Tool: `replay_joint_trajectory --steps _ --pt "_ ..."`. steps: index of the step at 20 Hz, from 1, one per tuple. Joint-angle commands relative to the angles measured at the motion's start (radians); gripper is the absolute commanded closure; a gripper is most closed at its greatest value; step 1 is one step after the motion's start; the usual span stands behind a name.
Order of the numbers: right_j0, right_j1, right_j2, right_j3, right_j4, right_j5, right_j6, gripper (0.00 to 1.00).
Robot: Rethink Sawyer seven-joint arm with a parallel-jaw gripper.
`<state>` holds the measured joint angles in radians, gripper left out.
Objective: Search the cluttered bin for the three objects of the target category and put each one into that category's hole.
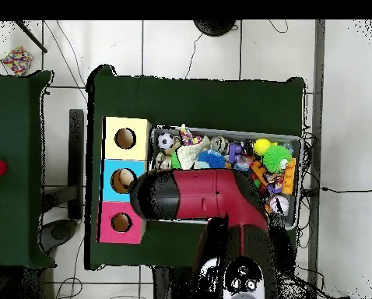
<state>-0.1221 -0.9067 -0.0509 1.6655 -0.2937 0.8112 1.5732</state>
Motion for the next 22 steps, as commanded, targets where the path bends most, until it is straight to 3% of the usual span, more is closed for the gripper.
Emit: replay_joint_trajectory --steps 1,5,9,22 --pt "0.043 -0.126 -0.02 0.112 0.1 0.116 0.208 1.0" --pt "0.103 -0.166 -0.061 0.103 0.122 0.21 0.239 1.0" --pt "0.129 -0.175 -0.086 0.111 0.141 0.206 0.241 1.0" --pt "0.147 -0.077 -0.093 0.232 0.234 -0.098 0.291 1.0"
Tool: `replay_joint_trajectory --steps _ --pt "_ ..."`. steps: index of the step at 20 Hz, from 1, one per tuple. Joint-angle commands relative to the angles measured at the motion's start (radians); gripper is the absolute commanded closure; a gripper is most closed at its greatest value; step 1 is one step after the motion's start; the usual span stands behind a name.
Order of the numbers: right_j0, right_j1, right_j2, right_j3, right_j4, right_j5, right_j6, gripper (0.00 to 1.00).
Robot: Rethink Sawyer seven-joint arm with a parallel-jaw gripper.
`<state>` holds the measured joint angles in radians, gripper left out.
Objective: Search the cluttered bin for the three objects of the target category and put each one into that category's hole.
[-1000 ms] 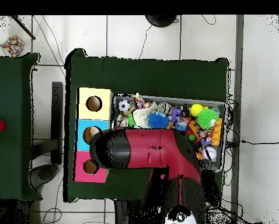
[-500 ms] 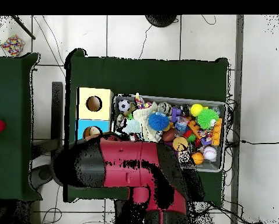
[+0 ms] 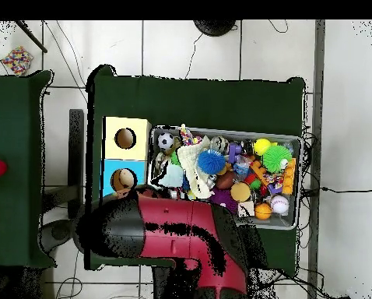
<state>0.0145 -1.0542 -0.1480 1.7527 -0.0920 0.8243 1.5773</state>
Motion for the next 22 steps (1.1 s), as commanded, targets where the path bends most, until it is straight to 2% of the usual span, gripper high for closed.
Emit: replay_joint_trajectory --steps 1,3,12,15,22 --pt "0.017 0.083 -0.004 0.138 0.018 -0.126 0.287 1.0" --pt "0.025 0.111 -0.014 0.128 -0.007 -0.167 0.286 1.0" --pt "-0.006 0.222 0.012 0.199 0.038 -0.437 0.277 1.0" --pt "0.027 0.275 -0.026 0.176 0.017 -0.478 0.284 1.0" --pt "-0.011 0.347 0.012 0.199 0.05 -0.616 0.26 1.0"
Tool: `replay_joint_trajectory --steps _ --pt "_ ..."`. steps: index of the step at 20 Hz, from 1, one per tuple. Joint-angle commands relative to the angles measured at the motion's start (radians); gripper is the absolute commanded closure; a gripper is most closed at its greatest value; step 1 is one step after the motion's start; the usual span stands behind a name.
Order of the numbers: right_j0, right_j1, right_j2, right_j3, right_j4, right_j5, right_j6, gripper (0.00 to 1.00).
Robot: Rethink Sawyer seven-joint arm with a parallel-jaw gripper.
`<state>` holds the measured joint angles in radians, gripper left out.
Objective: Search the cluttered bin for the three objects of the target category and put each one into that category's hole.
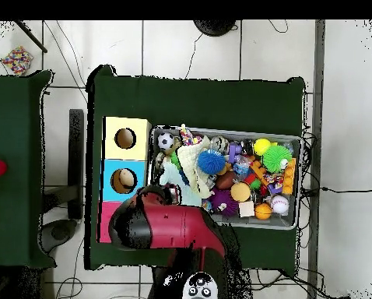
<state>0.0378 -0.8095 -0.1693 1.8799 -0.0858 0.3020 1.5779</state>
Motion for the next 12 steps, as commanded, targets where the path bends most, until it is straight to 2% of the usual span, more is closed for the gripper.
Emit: replay_joint_trajectory --steps 1,3,4,10,12 --pt "-0.031 0.112 0.029 0.069 0.044 -0.105 0.26 1.0" --pt "-0.028 0.123 0.023 0.061 0.038 -0.105 0.244 1.0" --pt "-0.036 0.119 0.03 0.069 0.044 -0.088 0.228 0.0" --pt "0.012 0.138 -0.033 0.031 0.037 -0.044 0.23 0.0" --pt "0.004 0.135 -0.017 0.037 0.056 -0.062 0.244 0.0"
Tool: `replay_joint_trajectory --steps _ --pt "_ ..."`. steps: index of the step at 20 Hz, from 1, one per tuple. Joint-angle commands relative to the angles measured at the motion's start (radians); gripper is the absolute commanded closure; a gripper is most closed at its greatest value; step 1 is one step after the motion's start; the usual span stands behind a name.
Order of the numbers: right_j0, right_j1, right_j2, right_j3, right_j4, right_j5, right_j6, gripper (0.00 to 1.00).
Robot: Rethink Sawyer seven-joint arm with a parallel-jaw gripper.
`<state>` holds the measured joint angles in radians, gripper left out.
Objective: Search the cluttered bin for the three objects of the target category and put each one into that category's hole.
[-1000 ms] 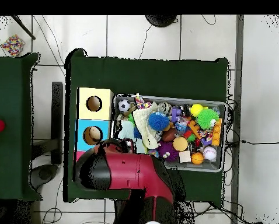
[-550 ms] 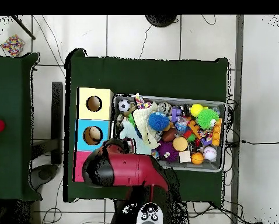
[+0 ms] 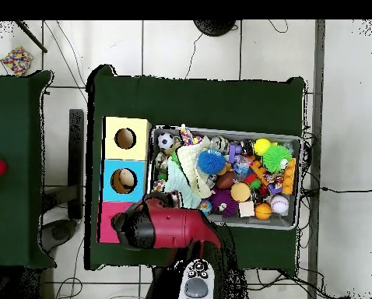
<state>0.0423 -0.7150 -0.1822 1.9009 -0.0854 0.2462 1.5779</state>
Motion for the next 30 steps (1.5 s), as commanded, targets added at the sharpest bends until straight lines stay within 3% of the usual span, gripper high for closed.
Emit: replay_joint_trajectory --steps 1,6,12,17,21,30 --pt "-0.01 0.039 0.012 0.02 0.059 -0.03 0.245 0.0" --pt "-0.008 0.024 0.002 0.003 0.057 0.004 0.222 0.0" --pt "-0.065 -0.039 -0.008 -0.09 0.0 0.133 0.082 0.0" --pt "-0.185 -0.079 0.092 -0.072 0.011 0.148 0.022 0.0" --pt "-0.254 -0.115 0.17 -0.059 0.038 0.216 -0.004 0.0" --pt "-0.298 -0.175 0.205 -0.136 0.01 0.36 -0.036 0.0"
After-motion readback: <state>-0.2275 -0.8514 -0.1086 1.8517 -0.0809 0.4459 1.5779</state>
